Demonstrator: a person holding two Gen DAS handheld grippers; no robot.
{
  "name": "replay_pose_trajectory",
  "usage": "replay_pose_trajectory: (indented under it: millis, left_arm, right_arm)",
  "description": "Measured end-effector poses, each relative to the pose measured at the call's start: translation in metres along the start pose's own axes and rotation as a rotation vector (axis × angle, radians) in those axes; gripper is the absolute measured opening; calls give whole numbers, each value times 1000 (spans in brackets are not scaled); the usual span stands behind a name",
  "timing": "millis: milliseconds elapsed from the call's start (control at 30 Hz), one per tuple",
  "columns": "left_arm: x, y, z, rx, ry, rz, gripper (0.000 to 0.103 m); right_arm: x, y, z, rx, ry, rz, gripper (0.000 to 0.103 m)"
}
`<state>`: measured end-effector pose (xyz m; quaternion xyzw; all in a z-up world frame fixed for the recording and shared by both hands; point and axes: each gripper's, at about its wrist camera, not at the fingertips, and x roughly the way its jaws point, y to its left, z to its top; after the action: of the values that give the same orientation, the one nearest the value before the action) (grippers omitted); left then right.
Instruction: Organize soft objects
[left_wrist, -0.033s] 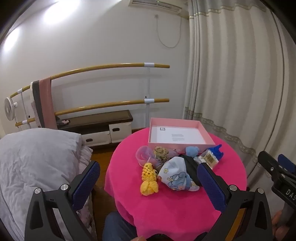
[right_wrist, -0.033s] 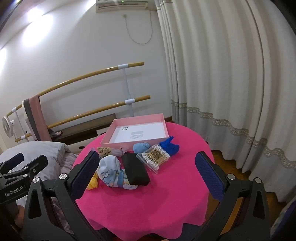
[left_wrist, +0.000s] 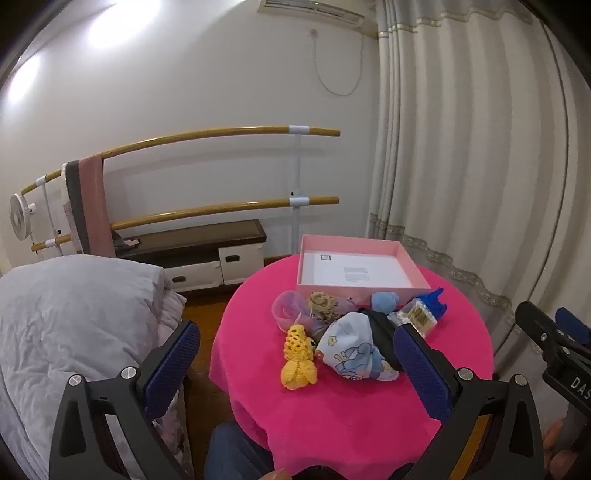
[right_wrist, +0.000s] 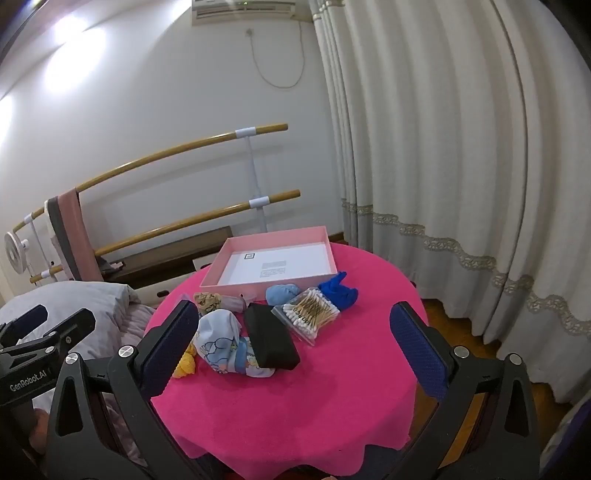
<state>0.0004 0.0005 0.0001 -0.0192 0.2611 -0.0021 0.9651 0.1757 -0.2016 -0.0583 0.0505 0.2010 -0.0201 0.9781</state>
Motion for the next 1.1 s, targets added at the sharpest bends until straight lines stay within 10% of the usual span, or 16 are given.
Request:
replay_pose_trajectory:
  millis: [1100]
  left_arm:
    - [-13,-6,1,8,-97,24,103]
  right_arm:
    - [-13,-1,15,-12,-28,-21,103]
